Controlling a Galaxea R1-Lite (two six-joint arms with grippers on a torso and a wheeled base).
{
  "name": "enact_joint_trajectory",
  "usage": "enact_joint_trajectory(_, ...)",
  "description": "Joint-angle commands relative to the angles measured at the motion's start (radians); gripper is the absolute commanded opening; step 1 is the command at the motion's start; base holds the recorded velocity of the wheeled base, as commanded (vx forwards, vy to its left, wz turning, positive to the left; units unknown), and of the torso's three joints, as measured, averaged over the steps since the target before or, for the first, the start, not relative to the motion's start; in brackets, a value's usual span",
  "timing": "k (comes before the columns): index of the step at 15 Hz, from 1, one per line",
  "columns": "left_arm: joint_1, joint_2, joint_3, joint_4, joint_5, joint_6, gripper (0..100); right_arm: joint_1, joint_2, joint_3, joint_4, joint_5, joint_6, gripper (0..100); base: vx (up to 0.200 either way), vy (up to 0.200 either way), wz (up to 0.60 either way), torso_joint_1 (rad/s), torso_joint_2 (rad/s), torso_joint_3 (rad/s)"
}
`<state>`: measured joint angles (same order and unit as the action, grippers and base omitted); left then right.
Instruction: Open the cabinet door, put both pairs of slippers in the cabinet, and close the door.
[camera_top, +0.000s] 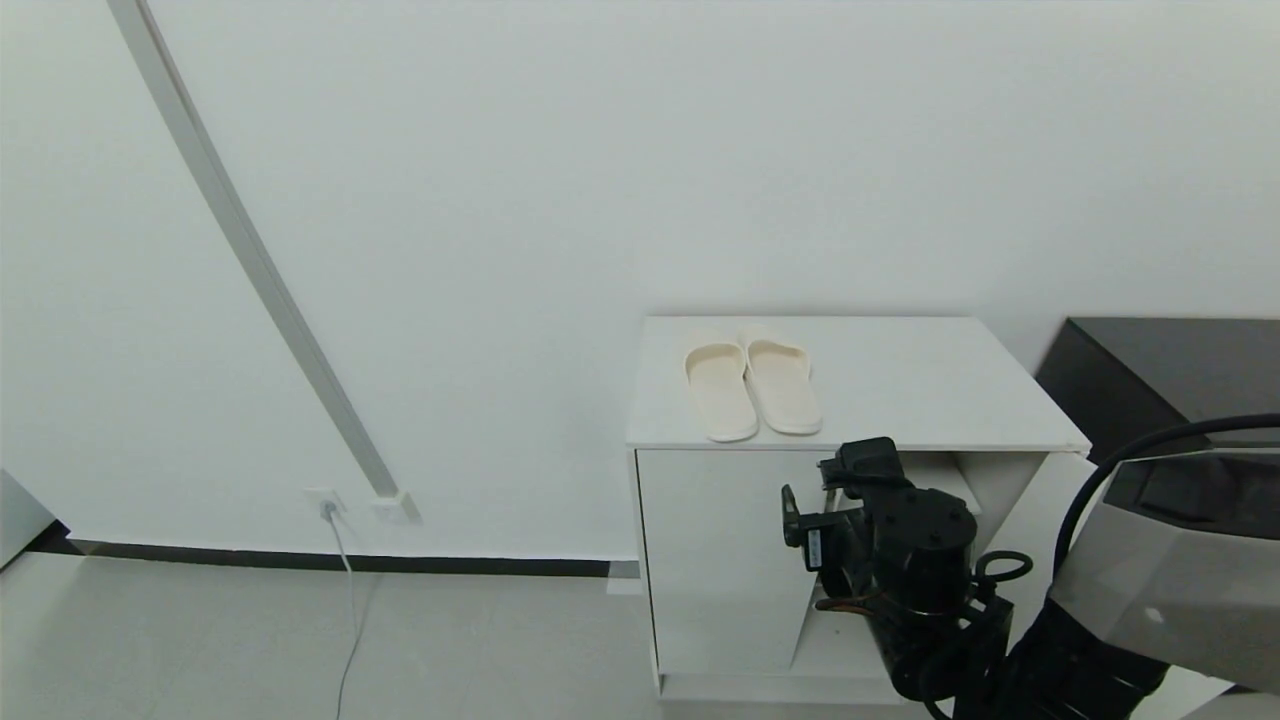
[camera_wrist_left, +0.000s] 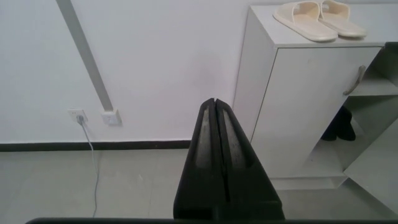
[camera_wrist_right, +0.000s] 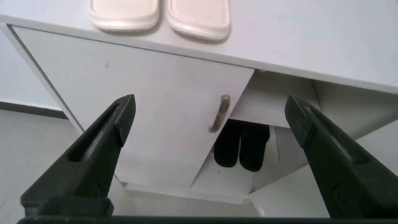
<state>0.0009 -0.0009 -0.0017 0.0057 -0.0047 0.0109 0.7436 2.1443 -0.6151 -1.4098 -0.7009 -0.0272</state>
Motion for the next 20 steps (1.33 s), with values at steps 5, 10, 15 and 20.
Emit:
enact_joint_trajectory(5, 0.001, 0.001, 0.000, 0.000, 0.005, -0.002, 0, -0.058, -0.007, -0.115, 0.048, 0.152, -0.002, 100, 0.000, 0.000, 0.00, 0.075, -0.15, -0.080)
enact_joint_trajectory(10, 0.001, 0.001, 0.000, 0.000, 0.005, 0.000, 0, -0.023, -0.129, -0.502, 0.755, 0.159, 0.202, 100, 0.000, 0.000, 0.00, 0.000, 0.00, 0.000)
enact_joint_trajectory(15, 0.001, 0.001, 0.000, 0.000, 0.002, -0.002, 0, -0.004, -0.130, -0.499, 0.779, 0.161, 0.217, 100, 0.040, 0.000, 0.00, 0.000, 0.00, 0.000)
enact_joint_trajectory(20, 0.001, 0.001, 0.000, 0.000, -0.001, -0.002, 0, 0.005, -0.142, -0.471, 0.778, 0.158, 0.230, 100, 0.200, 0.000, 0.00, 0.002, 0.00, 0.003)
